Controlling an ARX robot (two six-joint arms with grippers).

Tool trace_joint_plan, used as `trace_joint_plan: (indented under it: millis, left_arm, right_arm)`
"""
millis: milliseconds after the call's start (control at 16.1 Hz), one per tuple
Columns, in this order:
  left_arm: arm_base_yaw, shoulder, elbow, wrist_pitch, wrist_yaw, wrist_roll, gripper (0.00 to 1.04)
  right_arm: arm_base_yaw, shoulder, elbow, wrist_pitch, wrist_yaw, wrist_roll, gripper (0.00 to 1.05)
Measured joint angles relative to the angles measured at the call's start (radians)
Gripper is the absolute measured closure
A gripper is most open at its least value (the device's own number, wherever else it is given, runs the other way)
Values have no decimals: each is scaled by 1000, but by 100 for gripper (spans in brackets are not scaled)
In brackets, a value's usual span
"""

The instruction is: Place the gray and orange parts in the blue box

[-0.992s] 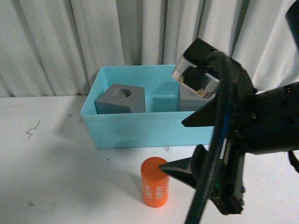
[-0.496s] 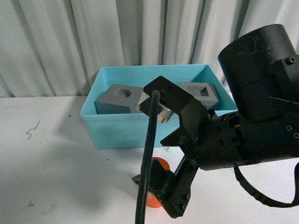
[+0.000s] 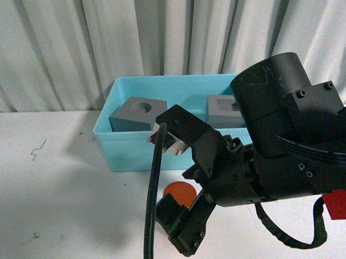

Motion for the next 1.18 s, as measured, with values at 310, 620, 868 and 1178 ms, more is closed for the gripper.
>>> trace_joint_plan:
  millis: [310, 620, 868, 1178]
  left_arm:
    - [0, 0, 0, 0, 0, 0, 7]
    - [0, 0, 0, 0, 0, 0, 7]
    - [0, 0, 0, 0, 0, 0, 7]
    - [0, 0, 0, 0, 0, 0, 7]
  right_arm:
    - [2, -32, -5, -45, 27, 19, 57]
    - [-157, -360, 74, 31, -85, 186, 57]
    - [-233, -175, 302, -31, 6, 235, 57]
    - [-150, 16, 530, -138, 103, 289, 57]
